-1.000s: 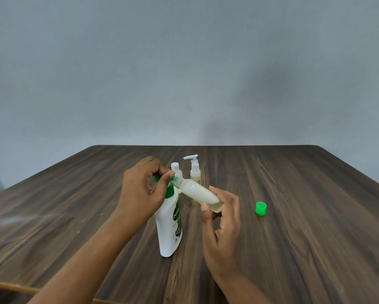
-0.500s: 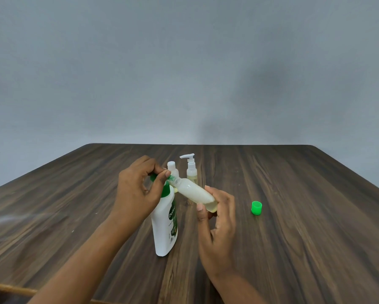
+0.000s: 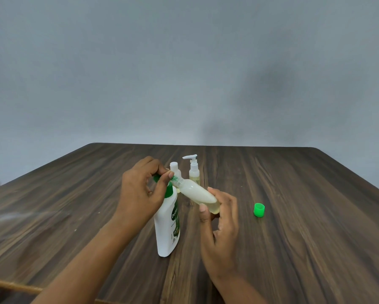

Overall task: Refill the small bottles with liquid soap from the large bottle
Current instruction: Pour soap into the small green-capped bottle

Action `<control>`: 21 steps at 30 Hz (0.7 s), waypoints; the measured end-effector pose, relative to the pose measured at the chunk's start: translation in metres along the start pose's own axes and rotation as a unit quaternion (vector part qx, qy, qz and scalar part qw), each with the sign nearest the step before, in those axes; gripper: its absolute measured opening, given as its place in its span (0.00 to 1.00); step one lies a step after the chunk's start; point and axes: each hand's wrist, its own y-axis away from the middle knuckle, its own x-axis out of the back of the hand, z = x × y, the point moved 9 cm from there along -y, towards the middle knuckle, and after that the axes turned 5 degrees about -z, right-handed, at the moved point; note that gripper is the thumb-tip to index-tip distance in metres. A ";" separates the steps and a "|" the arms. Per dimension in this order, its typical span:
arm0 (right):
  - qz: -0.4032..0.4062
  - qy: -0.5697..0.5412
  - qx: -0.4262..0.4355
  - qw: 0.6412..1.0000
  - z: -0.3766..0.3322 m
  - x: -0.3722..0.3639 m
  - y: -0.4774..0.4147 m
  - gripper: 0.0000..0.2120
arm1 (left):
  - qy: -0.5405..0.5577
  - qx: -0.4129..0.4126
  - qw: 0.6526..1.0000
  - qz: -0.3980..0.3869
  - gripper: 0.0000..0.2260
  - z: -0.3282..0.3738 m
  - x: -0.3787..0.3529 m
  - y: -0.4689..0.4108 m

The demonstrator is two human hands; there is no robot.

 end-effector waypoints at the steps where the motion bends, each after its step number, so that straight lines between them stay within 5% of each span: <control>1: 0.002 0.003 -0.002 1.000 0.000 0.000 0.001 0.12 | 0.004 0.004 1.000 0.000 0.12 -0.001 -0.001 0.002; 21: -0.004 -0.001 -0.006 1.000 0.000 0.001 0.003 0.12 | -0.018 -0.011 1.000 -0.016 0.12 0.002 -0.003 0.000</control>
